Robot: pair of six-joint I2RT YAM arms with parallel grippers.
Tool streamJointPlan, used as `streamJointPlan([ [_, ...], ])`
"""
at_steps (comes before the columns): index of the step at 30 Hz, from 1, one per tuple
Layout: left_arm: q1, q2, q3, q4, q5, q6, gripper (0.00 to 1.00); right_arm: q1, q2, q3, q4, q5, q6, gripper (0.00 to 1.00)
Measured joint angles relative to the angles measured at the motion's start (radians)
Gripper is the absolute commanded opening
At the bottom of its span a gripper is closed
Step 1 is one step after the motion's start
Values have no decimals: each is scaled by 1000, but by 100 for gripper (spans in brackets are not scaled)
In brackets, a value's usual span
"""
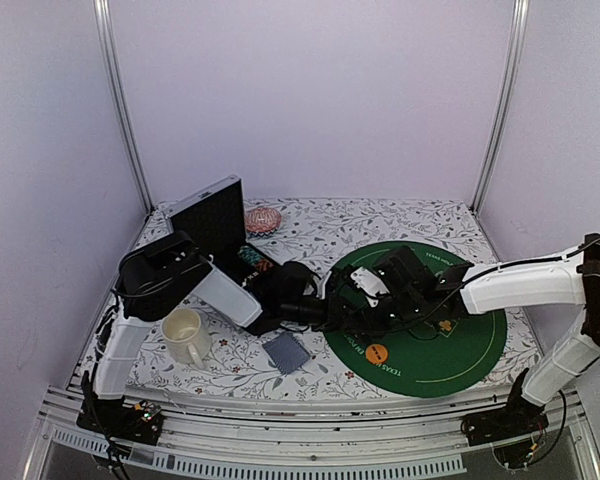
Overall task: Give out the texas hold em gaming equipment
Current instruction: Adjust the poker chips pile.
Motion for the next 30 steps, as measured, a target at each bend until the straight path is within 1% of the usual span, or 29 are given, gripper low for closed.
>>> streamJointPlan([
  [2, 2, 0, -11, 22, 1, -10, 0, -15, 45, 5, 34, -29, -31, 78],
  [5, 10, 2, -27, 58, 5, -35, 0, -68, 66, 0, 73, -72, -63, 68],
  [8, 15, 9, -28, 79, 12, -49, 0, -95, 89, -8, 109, -101, -80, 58],
  [10, 20, 13, -28, 86, 15, -61, 0, -101, 114, -8, 129, -104, -96, 55],
  [15, 25, 14, -28, 93, 19, -74, 0, -111, 180, -10, 175, -100, -130, 53],
  [18, 25, 16, -28, 100, 25, -75, 0, -111, 182, -35, 225, -95, -140, 54],
  [19, 26, 17, -28, 101, 26, -75, 0, -111, 182, -47, 251, -93, -143, 55],
  [21, 26, 19, -28, 108, 28, -75, 0, -111, 182, -71, 297, -92, -156, 61],
  [22, 26, 20, -28, 113, 31, -76, 0, -111, 182, -85, 328, -93, -162, 63],
  [25, 26, 23, -28, 120, 34, -79, 0, -116, 181, -137, 429, -103, -183, 63],
  [30, 26, 27, -28, 139, 37, -88, 0, -136, 182, -165, 520, -127, -200, 60],
])
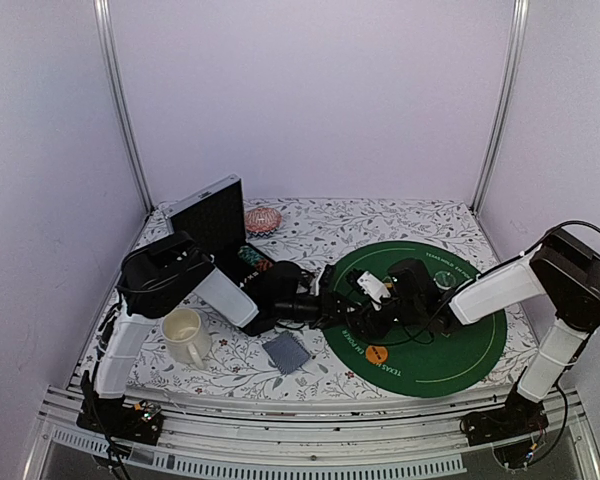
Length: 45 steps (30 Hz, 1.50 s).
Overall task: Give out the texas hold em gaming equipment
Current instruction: Adjust the poker chips pile.
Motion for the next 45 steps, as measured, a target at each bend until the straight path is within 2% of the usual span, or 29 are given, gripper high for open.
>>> streamJointPlan([
  [4, 1, 1, 0, 2, 0, -6, 0, -15, 0, -34, 72, -19, -9, 56],
  [11, 3, 2, 0, 7, -2, -13, 0, -31, 16, -44, 125, -57, -24, 60],
  [20, 15, 7, 0, 23, -7, -29, 0, -42, 57, -51, 220, -64, -23, 55],
  [25, 23, 8, 0, 23, -17, -48, 0, -50, 83, -51, 271, -68, -26, 41],
  [29, 24, 8, 0, 26, -32, -53, 2, -53, 91, -54, 290, -79, -7, 38],
  [33, 22, 10, 0, 29, -30, -62, 2, -53, 91, -69, 310, -79, -2, 46],
  [38, 21, 10, -3, 35, -27, -80, 0, -56, 79, -83, 314, -83, 6, 61],
  [41, 21, 10, -14, 55, -26, -95, 0, -63, 32, -112, 309, -86, 13, 68],
  [45, 21, 10, -19, 66, -23, -103, 0, -68, -74, -140, 293, -91, 22, 72],
])
